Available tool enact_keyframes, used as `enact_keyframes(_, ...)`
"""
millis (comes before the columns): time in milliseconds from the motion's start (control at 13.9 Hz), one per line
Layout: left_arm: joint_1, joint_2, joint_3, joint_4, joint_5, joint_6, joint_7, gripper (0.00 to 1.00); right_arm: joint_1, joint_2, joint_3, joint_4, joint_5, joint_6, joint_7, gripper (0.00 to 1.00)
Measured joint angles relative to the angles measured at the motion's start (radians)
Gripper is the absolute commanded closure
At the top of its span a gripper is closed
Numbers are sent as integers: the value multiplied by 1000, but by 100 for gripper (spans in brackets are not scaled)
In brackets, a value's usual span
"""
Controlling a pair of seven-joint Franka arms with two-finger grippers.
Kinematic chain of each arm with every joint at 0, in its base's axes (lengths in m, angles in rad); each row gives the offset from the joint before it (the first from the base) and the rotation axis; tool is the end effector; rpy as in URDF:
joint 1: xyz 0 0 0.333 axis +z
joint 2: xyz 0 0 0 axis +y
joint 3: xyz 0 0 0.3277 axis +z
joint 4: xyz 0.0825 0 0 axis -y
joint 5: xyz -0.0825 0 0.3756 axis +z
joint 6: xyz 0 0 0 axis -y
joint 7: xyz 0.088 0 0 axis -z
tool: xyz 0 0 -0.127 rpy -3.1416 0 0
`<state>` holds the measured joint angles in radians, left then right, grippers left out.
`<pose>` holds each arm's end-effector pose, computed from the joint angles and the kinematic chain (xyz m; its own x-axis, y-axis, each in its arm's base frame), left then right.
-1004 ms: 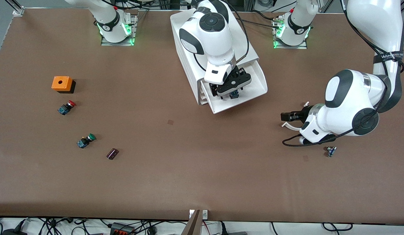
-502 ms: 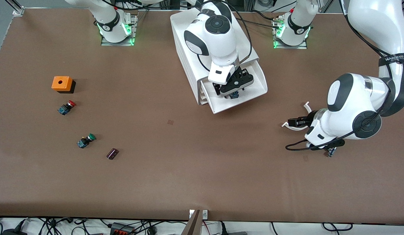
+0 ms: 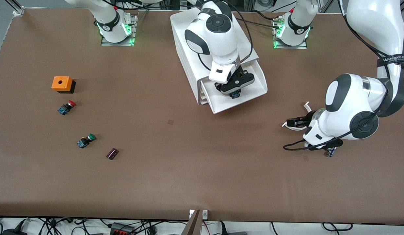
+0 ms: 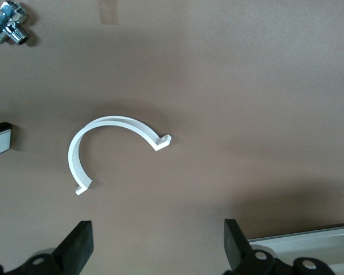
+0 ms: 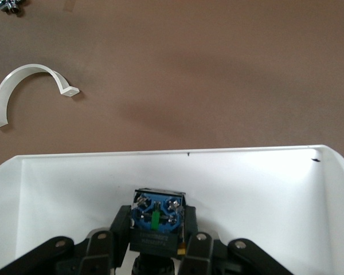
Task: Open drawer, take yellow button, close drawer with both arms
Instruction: 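Lift the blue button out of the drawer with the right gripper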
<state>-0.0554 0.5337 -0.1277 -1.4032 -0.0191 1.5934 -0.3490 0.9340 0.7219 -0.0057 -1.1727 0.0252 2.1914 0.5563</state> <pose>0.6489 -0.1084 0.3690 0.9244 0.1709 -0.3409 0.1688 -0.9850 -0.0362 0.4665 0.6277 0.3875 0.9154 0.3248 0.2376 0.3687 -0.9136 -0.1715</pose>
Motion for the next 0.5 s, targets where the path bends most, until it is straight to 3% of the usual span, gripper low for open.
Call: enact_keyframes(502,0,2,0,1,0,0,-7,0,-37,-24,-25,167,0,-189,11,92)
